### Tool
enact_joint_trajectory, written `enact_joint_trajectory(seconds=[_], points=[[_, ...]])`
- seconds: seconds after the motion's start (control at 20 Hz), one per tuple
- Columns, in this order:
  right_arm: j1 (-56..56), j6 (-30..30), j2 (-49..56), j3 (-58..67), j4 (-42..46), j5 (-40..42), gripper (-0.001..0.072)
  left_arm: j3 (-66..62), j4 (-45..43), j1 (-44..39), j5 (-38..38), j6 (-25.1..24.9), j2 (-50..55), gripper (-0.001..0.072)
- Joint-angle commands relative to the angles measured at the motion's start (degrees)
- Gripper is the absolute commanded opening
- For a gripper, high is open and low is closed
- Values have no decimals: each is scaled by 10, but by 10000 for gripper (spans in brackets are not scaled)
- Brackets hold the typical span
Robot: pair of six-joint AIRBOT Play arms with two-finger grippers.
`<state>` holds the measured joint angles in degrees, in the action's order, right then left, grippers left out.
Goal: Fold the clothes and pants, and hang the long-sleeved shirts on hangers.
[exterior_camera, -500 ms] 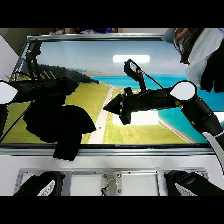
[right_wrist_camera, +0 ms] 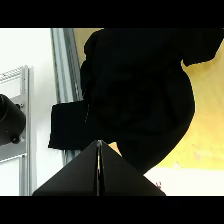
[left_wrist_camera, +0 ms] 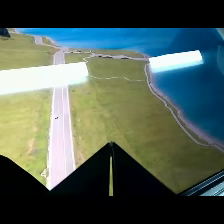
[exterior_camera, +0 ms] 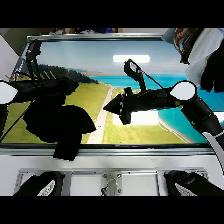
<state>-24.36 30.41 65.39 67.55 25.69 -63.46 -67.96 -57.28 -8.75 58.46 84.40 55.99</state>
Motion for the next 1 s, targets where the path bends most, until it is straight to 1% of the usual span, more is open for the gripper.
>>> enact_joint_trajectory(seconds=[0.0,0.05,0.1,0.15,0.2,0.25,0.3,0.35,0.4,0.45,0.6,0.7,0.8,0.95], points=[[-1,0,0,0,0,0,25,0,4,0,1,0,0,21],[-1,0,0,0,0,0,25,0,-2,0,3,-3,0,22],[-1,0,0,0,0,0,25,-2,-18,3,7,-16,0,216],[-1,0,0,0,0,0,25,-10,-66,12,29,-21,0,656],[-1,0,1,0,0,0,25,-20,-128,23,61,-2,0,706],[0,0,1,0,0,0,25,-26,-210,39,100,47,0,688],[0,0,1,0,0,0,25,-23,-278,56,134,106,0,688],[0,0,2,0,0,0,25,-8,-333,73,159,143,0,688],[0,0,3,0,0,0,25,20,-362,90,163,157,0,688],[0,0,3,0,0,0,25,51,-367,103,156,158,1,688],[0,0,3,0,0,0,25,145,-367,115,85,170,22,688],[0,0,3,0,0,0,25,182,-363,115,32,198,54,688],[0,0,4,0,0,0,25,189,-355,114,6,222,96,688],[0,0,4,0,0,0,25,169,-357,93,11,226,150,687]])
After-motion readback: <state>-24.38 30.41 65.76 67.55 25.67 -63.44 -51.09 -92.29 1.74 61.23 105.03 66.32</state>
